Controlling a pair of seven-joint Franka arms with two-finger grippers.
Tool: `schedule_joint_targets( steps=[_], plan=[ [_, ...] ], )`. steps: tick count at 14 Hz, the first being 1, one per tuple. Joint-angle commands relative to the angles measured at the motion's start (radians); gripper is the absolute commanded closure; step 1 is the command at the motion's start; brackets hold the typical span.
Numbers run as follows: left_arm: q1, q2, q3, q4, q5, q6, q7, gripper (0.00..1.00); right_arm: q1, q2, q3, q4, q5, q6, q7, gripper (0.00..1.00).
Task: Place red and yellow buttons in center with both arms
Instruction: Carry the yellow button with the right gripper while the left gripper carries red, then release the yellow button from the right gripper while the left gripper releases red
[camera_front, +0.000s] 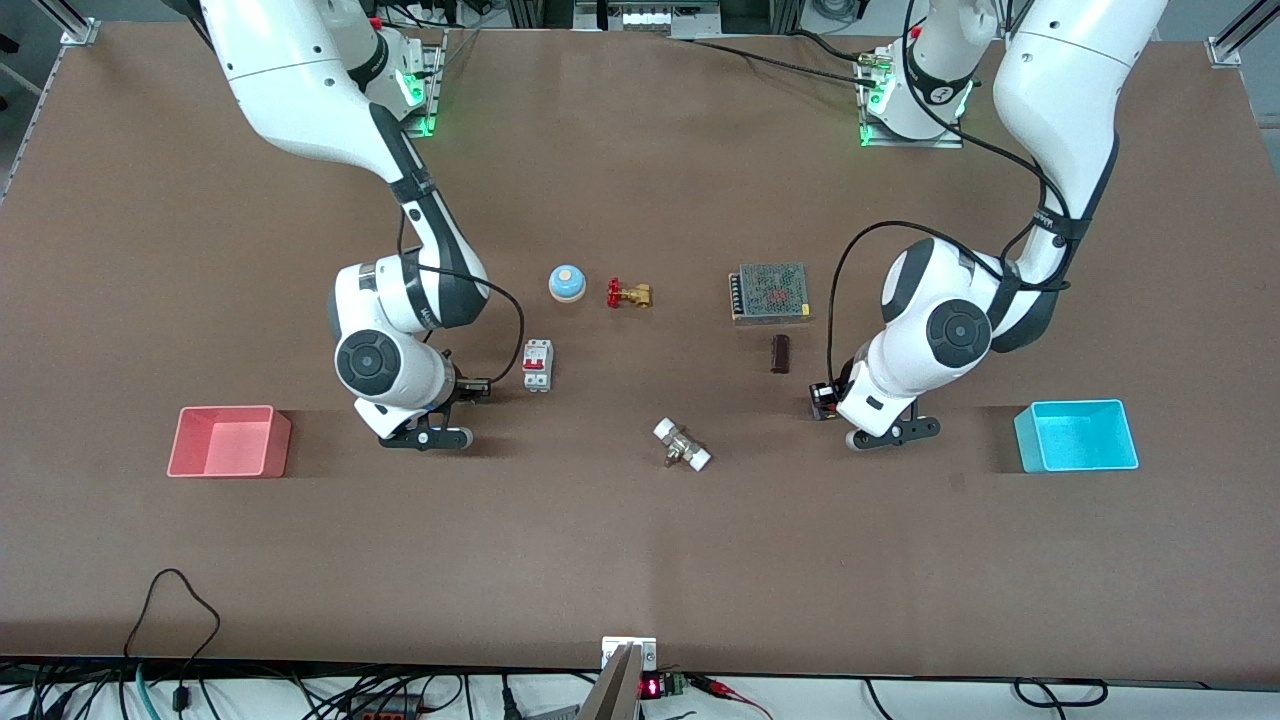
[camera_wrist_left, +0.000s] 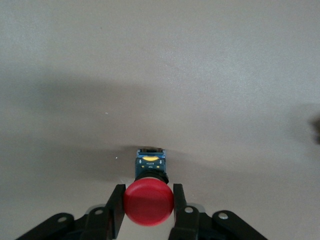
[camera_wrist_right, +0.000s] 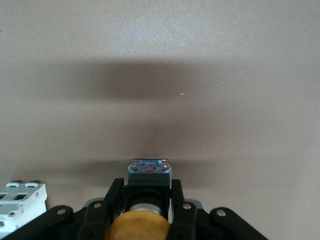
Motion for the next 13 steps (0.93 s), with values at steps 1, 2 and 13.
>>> schedule_joint_targets(
  steps=[1, 2, 13],
  plan=[
    [-0.004, -0.005, 0.004, 0.001, -0.003, 0.007, -0.009, 0.45, 0.005, 0.011, -0.006, -0.006, 0.017, 0.02, 0.01, 0.35],
    [-0.003, -0.006, 0.004, 0.004, -0.003, 0.006, -0.009, 0.41, -0.001, 0.008, -0.006, 0.002, 0.017, 0.017, 0.016, 0.0],
    [0.092, -0.256, 0.016, 0.018, 0.01, -0.172, 0.058, 0.11, -0.009, -0.253, -0.07, 0.04, 0.005, -0.12, 0.002, 0.0]
  ],
)
